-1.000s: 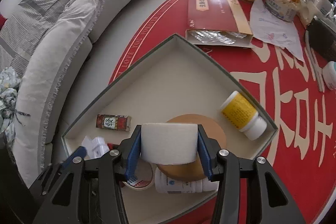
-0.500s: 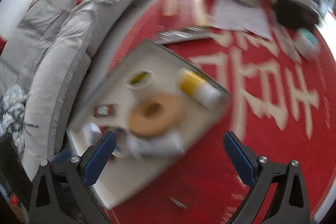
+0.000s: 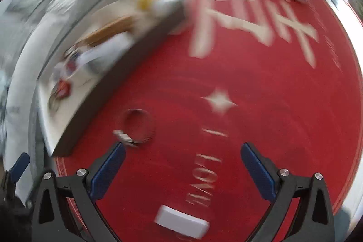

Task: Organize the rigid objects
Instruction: 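Move the left tool to the white foam block while the right tool approaches the hose clamp, then grasp the white foam block with the left tool while the right tool grasps the hose clamp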

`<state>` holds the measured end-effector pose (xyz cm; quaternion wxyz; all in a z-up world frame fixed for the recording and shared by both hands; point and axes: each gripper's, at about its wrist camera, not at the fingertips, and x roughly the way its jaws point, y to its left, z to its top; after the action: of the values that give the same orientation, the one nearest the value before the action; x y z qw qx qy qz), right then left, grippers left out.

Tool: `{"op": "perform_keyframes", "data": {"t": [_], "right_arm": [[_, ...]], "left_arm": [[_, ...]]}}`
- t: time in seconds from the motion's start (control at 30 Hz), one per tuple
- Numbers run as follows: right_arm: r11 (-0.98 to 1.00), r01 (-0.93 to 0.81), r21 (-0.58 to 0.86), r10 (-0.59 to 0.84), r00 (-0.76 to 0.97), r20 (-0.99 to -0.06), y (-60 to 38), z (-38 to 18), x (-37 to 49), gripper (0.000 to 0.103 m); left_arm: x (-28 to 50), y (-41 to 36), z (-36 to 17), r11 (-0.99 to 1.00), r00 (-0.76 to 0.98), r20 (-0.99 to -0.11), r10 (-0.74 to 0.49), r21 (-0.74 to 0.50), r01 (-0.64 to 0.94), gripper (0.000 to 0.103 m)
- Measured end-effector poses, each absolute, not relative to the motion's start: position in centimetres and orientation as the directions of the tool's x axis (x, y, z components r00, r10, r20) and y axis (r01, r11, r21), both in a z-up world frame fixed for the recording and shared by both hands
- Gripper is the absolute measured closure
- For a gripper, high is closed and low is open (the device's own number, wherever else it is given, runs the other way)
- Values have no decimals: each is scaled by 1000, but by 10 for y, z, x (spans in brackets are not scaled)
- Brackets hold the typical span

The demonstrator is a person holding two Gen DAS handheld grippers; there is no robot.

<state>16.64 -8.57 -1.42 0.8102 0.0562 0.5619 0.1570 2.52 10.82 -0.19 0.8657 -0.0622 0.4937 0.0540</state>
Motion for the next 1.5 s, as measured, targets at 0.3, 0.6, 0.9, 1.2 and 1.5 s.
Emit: {"op": "perform_keyframes", "data": {"t": [0.3,0.6,0.9,1.2,1.5], "right_arm": [[953,-282,106,207,358,-911,-44,-6,179,56],[965,6,262,246,326,-913,-180,-20,139,67],[926,192,325,252,328,-911,-261,-44,61,67],[920,186,346,268,348,-898,-264,-47,36,67],[926,164,341,273,337,-901,-258,-50,38,66]], "left_arm": [[15,109,-5,987,474,-879,43,-37,-159,0],[19,31,-12,997,441,-895,-63,-36,69,0],[21,-84,-47,944,404,-913,-57,83,320,0],[27,-79,-61,963,378,-921,-95,11,269,0],[22,-78,-50,954,390,-913,-123,-1,299,51]]}}
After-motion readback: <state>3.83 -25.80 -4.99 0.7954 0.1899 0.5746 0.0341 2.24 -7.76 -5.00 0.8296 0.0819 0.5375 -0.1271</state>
